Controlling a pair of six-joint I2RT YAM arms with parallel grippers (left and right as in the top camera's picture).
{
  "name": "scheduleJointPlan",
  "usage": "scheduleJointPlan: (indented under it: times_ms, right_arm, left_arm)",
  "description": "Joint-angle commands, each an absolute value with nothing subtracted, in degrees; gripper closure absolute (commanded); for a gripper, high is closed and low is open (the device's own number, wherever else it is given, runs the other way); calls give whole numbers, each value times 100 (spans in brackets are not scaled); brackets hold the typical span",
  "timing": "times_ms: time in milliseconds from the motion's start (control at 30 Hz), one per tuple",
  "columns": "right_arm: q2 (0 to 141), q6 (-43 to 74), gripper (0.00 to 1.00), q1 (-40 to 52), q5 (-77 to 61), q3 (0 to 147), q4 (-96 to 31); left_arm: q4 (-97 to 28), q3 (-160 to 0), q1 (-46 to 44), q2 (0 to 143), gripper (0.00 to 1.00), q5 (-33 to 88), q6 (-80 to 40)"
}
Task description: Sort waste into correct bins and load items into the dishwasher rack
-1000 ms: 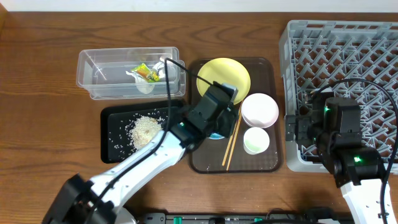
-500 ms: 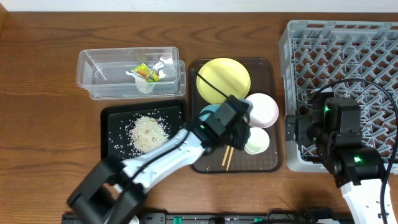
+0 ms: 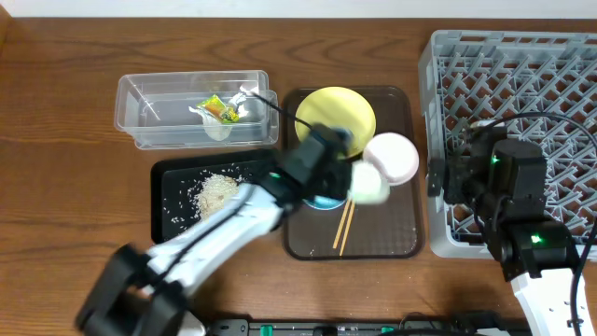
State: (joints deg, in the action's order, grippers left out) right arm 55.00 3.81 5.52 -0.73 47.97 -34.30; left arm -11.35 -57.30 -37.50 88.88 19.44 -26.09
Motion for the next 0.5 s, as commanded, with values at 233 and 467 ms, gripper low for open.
scheduleJointPlan:
  times_ms: [233, 467]
  right_arm:
    - [6469, -447, 1, 604, -4451, 4899, -3166]
    - [7441, -760, 1, 604, -6816, 4899, -2064]
  left_arm:
    - [-469, -5822, -1710, 8637, 93, 5046, -4316]
    - [364, -5822, -1638, 9135, 94, 7262, -4797]
